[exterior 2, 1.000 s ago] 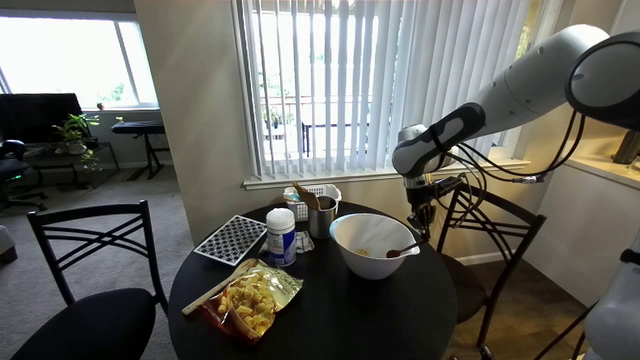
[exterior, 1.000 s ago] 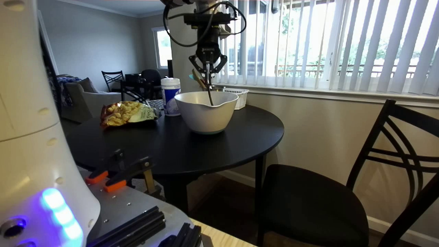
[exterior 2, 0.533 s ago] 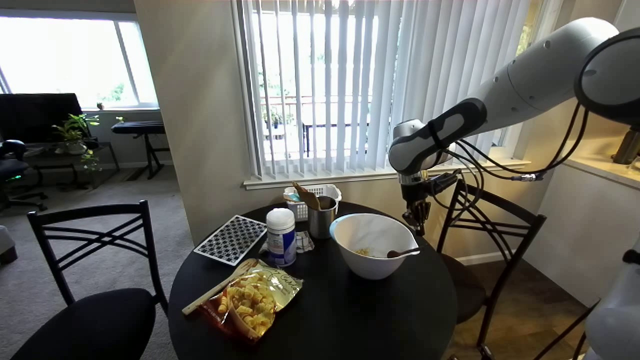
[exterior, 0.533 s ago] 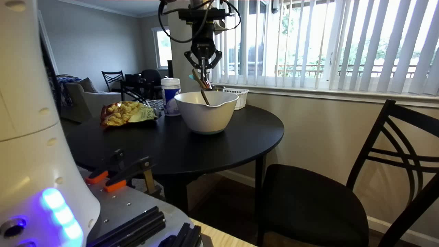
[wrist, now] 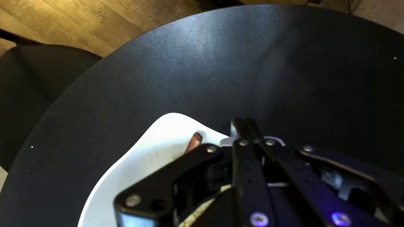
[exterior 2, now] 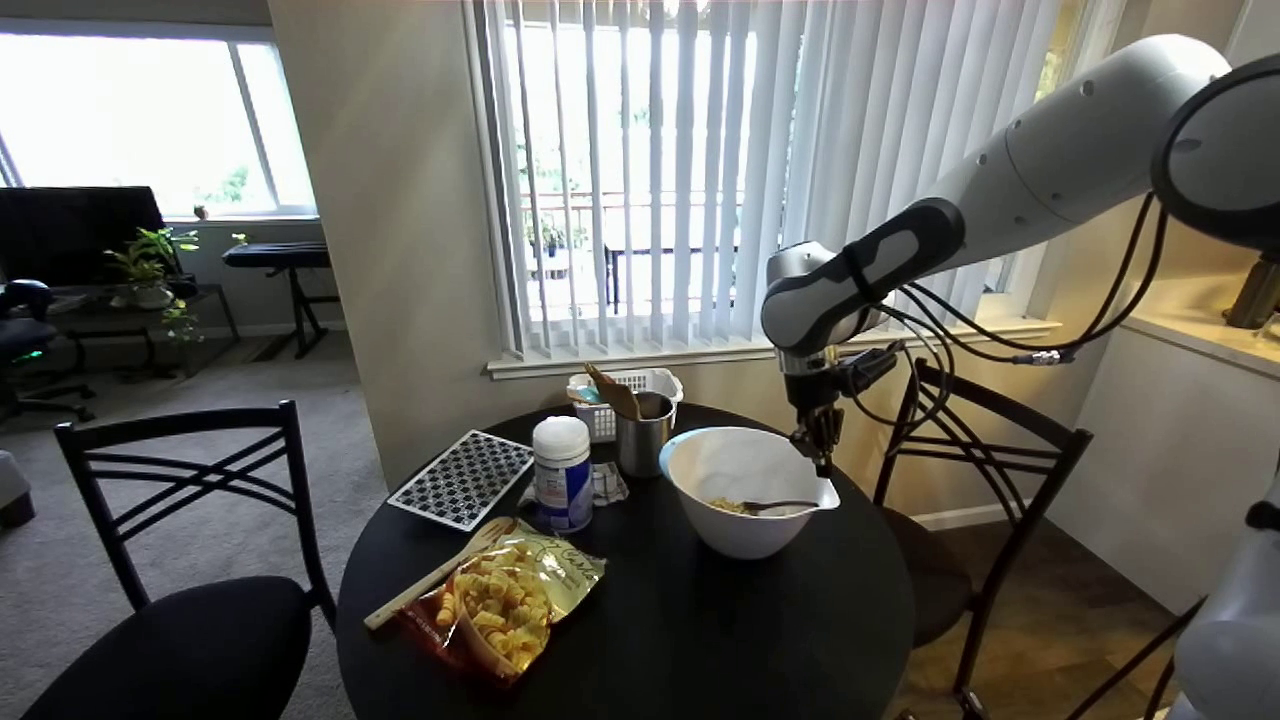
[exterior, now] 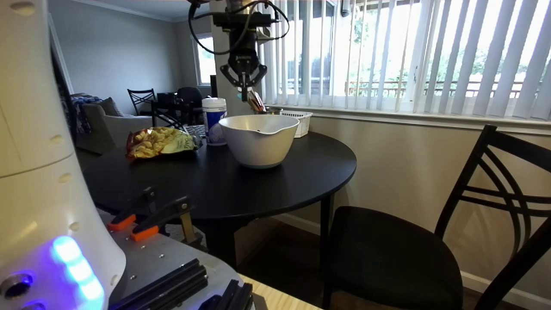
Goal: Use the spoon to stir the contents in the bowl
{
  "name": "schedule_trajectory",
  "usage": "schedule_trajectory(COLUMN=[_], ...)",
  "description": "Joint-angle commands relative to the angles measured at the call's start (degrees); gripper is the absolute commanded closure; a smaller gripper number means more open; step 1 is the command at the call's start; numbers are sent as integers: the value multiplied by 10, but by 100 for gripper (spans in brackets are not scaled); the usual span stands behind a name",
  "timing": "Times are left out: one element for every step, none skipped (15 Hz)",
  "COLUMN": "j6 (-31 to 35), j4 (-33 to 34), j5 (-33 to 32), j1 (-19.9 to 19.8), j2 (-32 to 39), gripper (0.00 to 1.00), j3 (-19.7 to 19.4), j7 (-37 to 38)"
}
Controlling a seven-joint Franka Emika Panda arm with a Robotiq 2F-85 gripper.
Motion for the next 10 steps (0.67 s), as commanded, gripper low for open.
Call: schedule_trajectory(j6=[6, 3, -2, -2, -2, -2, -2, -2, -2, -2], j4=[-11, -10, 1, 1, 1, 1, 1, 1, 1, 1], j5=[2, 2, 0, 0, 0, 0, 0, 0, 0, 0], j1=[0, -1, 1, 1, 1, 1, 1, 1, 1, 1], j2=[-8, -7, 0, 1, 1, 2, 2, 2, 2, 2], gripper=[70, 64, 59, 78, 71, 65, 59, 59, 59, 59], j3=[2, 0, 1, 1, 1, 1, 1, 1, 1, 1], j7=[-16, -11, 0, 0, 0, 0, 0, 0, 0, 0])
